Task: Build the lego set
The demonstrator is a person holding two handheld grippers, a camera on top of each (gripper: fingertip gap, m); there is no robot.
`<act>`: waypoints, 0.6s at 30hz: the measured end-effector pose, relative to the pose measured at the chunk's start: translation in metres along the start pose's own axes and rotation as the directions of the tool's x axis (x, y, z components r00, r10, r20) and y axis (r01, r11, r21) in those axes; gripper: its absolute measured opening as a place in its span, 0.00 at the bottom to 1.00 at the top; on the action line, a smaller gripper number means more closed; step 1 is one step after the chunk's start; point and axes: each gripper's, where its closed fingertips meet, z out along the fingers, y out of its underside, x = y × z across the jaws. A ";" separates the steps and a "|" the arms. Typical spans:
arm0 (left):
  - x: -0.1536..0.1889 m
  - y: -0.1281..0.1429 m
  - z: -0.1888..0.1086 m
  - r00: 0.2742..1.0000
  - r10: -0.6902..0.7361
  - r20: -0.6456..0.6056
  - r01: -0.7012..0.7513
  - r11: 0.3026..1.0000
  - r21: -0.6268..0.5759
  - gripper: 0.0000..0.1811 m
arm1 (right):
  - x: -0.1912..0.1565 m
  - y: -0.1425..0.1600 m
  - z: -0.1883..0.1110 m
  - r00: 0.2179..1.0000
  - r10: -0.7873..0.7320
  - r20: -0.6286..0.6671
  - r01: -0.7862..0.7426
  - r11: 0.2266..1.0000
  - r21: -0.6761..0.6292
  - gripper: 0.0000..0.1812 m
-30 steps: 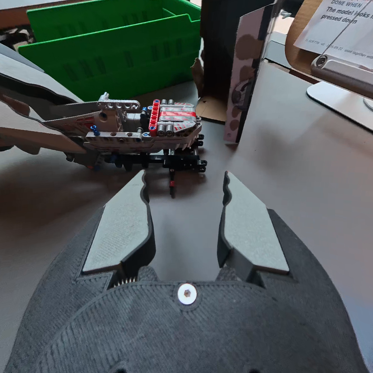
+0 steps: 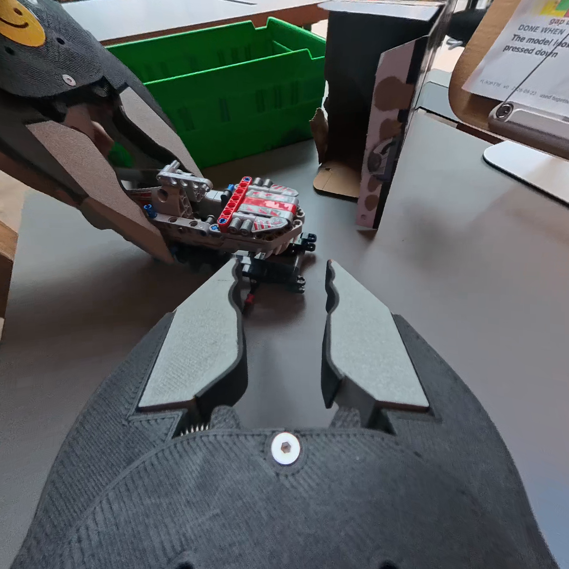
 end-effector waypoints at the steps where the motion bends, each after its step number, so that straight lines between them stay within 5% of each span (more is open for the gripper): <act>1: 0.000 -0.002 0.000 1.000 -0.011 -0.015 0.012 0.999 0.032 0.36 | 0.002 -0.001 -0.001 1.000 0.003 -0.004 -0.003 1.000 0.007 0.28; 10: 0.011 -0.011 -0.023 0.917 -0.194 -0.349 0.325 0.870 0.371 0.36 | 0.009 -0.005 -0.006 0.987 0.153 0.054 -0.155 0.987 0.034 0.29; 14: 0.026 -0.016 -0.039 0.796 -0.195 -0.573 0.469 0.798 0.380 0.36 | -0.008 -0.015 -0.009 0.961 0.187 0.202 -0.206 0.975 0.079 0.31; 18: 0.031 -0.016 -0.042 0.814 -0.150 -0.562 0.434 0.800 0.414 0.36 | -0.027 -0.022 -0.013 0.901 0.230 0.367 -0.280 0.956 0.087 0.30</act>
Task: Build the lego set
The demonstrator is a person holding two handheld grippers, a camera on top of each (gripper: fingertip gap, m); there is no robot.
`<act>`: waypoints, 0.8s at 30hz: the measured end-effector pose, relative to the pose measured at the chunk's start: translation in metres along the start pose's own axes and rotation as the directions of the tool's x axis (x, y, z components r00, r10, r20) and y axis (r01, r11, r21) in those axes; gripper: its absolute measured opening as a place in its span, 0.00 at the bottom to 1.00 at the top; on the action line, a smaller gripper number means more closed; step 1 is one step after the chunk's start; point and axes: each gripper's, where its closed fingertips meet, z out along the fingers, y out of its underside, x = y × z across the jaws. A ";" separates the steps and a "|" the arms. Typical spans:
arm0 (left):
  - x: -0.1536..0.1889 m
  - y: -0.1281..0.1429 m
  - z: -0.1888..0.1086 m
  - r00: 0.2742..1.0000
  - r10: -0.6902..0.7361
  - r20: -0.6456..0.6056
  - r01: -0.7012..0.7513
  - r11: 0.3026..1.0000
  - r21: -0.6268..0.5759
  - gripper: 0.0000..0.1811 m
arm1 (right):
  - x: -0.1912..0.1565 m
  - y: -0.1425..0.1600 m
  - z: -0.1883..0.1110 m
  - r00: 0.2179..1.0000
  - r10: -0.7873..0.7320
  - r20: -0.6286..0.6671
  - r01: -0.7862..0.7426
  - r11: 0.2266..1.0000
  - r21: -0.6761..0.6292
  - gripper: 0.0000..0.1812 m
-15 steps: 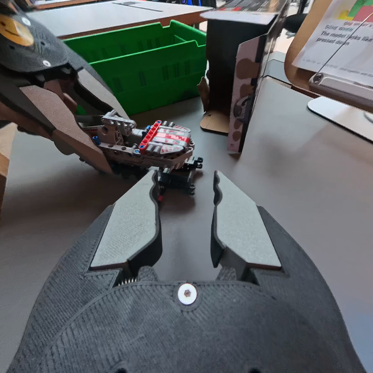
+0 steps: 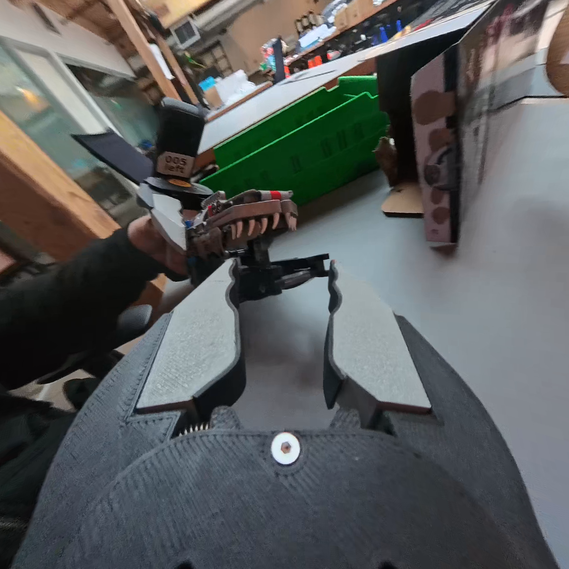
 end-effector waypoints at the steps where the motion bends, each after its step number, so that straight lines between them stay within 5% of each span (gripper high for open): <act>1: 0.002 -0.001 0.000 0.999 0.037 -0.001 -0.037 0.999 0.009 0.36 | -0.005 0.001 0.001 0.999 0.017 0.043 -0.017 1.000 -0.006 0.27; 5: 0.007 -0.002 0.001 0.987 0.157 -0.028 -0.156 0.987 0.031 0.36 | -0.023 0.010 0.003 0.985 0.040 0.168 -0.029 0.997 -0.065 0.08; 13: -0.005 0.007 0.002 0.983 0.184 0.015 -0.184 0.983 0.001 0.36 | -0.010 0.033 0.012 0.997 -0.063 0.051 0.072 0.978 -0.197 0.08; 15: -0.007 0.013 0.003 0.987 0.157 0.023 -0.156 0.987 -0.039 0.36 | 0.000 0.038 0.011 0.996 -0.094 -0.006 0.090 0.966 -0.241 0.00; 24: -0.013 0.016 -0.001 0.980 0.180 0.082 -0.176 0.983 -0.054 0.36 | 0.019 0.017 0.000 0.957 -0.225 -0.182 0.195 0.966 -0.170 0.09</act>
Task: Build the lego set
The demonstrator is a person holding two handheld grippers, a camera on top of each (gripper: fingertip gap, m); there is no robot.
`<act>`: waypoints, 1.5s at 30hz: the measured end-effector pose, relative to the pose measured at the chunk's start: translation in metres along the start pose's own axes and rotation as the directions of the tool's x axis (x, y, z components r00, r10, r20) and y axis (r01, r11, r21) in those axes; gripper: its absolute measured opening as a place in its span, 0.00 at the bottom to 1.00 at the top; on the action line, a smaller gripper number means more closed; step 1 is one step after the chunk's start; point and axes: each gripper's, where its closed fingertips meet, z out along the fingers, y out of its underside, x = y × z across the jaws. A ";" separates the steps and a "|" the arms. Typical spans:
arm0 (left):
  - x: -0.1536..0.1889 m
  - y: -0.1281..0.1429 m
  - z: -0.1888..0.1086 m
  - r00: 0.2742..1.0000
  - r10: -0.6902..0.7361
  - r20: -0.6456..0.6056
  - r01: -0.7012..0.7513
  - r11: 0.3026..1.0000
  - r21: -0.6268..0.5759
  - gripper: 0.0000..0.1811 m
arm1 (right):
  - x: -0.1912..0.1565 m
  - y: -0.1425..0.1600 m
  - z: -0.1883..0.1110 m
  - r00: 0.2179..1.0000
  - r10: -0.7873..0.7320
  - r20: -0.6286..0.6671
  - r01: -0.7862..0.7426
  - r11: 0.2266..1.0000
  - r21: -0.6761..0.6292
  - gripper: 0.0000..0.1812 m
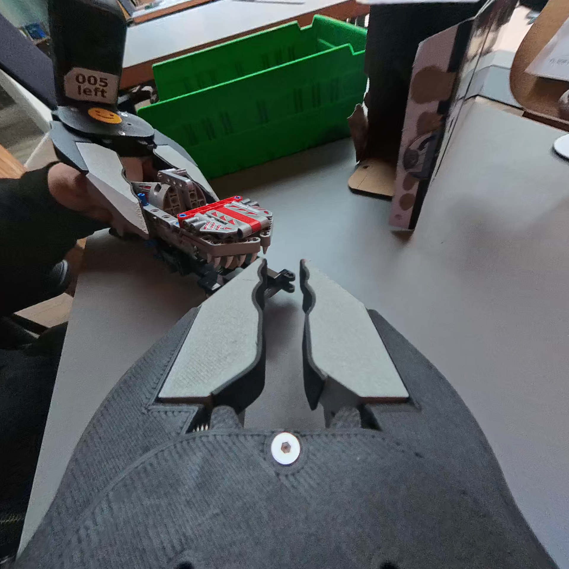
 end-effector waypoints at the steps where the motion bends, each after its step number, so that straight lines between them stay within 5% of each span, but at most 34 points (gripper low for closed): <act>1: 0.000 0.000 0.000 1.000 0.001 0.000 -0.001 1.000 0.000 0.36 | -0.001 -0.001 0.000 1.000 -0.007 0.004 0.007 1.000 0.010 0.11; 8: 0.002 0.006 -0.001 0.980 0.186 0.068 -0.181 0.981 -0.070 0.36 | -0.016 -0.012 -0.005 0.992 0.021 0.122 -0.030 0.997 0.074 0.25; 20: 0.007 0.019 -0.013 0.939 0.341 0.033 -0.331 0.928 -0.170 0.36 | -0.062 0.004 0.002 0.947 -0.091 0.309 0.100 0.995 -0.011 0.17; 26: 0.005 0.017 -0.010 0.937 0.344 0.054 -0.333 0.932 -0.145 0.36 | -0.054 0.004 0.005 0.964 -0.150 0.218 0.154 0.988 -0.004 0.13; 32: -0.028 -0.003 0.002 0.888 0.162 0.430 -0.137 0.986 -0.090 0.37 | 0.001 0.007 0.000 0.986 -0.140 -0.092 0.135 0.989 -0.061 0.15; 36: 0.002 -0.002 0.017 0.936 0.128 0.329 -0.099 0.990 -0.103 0.42 | 0.008 -0.002 -0.008 0.973 -0.162 -0.166 0.161 0.987 -0.020 0.23; 40: 0.023 -0.026 0.001 0.961 0.098 0.258 -0.098 0.995 -0.011 0.41 | 0.003 -0.007 -0.008 0.961 -0.204 -0.186 0.210 0.978 0.013 0.22; 45: 0.022 -0.017 -0.009 0.950 0.158 0.270 -0.130 0.984 -0.119 0.46 | 0.002 -0.007 -0.006 0.949 -0.233 -0.214 0.241 0.970 0.009 0.28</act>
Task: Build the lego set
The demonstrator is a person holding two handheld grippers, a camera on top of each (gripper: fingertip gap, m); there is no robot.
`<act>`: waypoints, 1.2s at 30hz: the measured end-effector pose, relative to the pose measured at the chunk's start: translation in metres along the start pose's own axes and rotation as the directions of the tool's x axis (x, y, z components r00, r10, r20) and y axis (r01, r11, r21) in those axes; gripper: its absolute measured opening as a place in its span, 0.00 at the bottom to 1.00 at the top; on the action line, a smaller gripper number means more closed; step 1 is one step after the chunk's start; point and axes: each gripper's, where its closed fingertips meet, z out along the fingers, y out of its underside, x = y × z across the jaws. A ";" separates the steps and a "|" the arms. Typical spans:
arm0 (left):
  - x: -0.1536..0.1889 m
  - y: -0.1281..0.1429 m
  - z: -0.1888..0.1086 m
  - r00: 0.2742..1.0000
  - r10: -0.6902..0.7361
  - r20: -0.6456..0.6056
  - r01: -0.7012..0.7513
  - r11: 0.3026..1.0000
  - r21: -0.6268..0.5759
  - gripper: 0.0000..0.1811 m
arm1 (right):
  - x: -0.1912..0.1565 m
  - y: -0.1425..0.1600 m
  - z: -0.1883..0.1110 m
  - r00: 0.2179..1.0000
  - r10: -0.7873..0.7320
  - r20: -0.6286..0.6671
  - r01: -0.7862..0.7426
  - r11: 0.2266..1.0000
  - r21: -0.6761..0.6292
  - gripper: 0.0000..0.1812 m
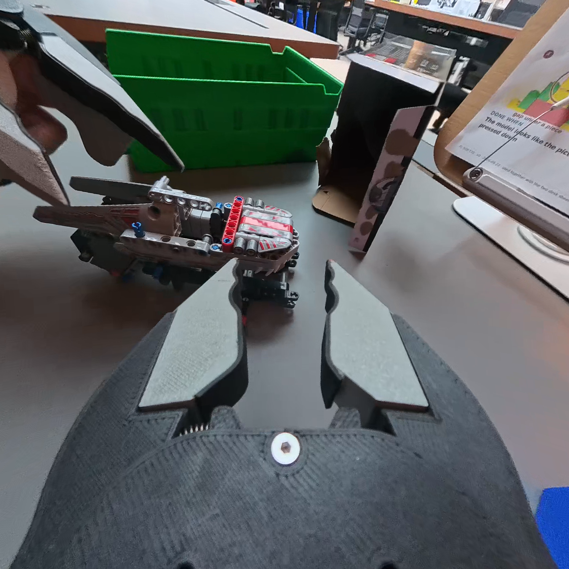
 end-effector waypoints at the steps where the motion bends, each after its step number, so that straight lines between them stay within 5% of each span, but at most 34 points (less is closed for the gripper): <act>1: 0.001 0.004 0.000 1.000 0.010 -0.012 -0.010 1.000 -0.023 0.46 | -0.001 -0.001 0.001 1.000 -0.015 -0.006 0.015 1.000 0.006 0.28; 8: 0.011 0.043 -0.001 0.994 0.052 -0.101 -0.074 0.969 -0.236 0.45 | -0.007 0.003 0.006 1.000 -0.010 0.015 0.011 1.000 -0.010 0.32; 15: 0.026 0.040 0.005 0.975 -0.044 -0.218 -0.005 0.976 -0.218 0.38 | 0.001 0.005 -0.006 0.998 0.037 -0.047 -0.039 0.998 -0.044 0.26; 19: 0.014 0.008 -0.026 0.991 -0.011 -0.135 -0.002 0.995 -0.096 0.37 | -0.036 -0.013 -0.046 0.995 0.074 -0.066 -0.078 0.995 -0.062 0.29; 24: -0.045 0.003 -0.079 0.979 0.033 0.203 -0.013 0.995 -0.100 0.42 | -0.042 -0.034 -0.146 0.975 0.026 -0.220 -0.068 0.980 -0.187 0.31; 29: -0.117 0.036 -0.116 0.868 0.021 0.496 0.086 0.978 -0.192 0.44 | 0.001 0.046 -0.230 0.892 0.027 -0.450 -0.255 0.853 -0.455 0.39; 31: -0.129 0.049 -0.113 0.865 -0.006 0.503 0.126 0.971 -0.205 0.43 | 0.004 0.077 -0.238 0.886 0.038 -0.463 -0.305 0.800 -0.517 0.38; 33: -0.130 0.057 -0.099 0.893 -0.048 0.448 0.151 0.969 -0.197 0.37 | 0.007 0.093 -0.231 0.896 0.015 -0.444 -0.292 0.774 -0.562 0.14; 36: -0.128 0.071 -0.081 0.916 -0.073 0.396 0.174 0.958 -0.226 0.30 | 0.018 0.094 -0.216 0.881 0.013 -0.473 -0.320 0.754 -0.574 0.12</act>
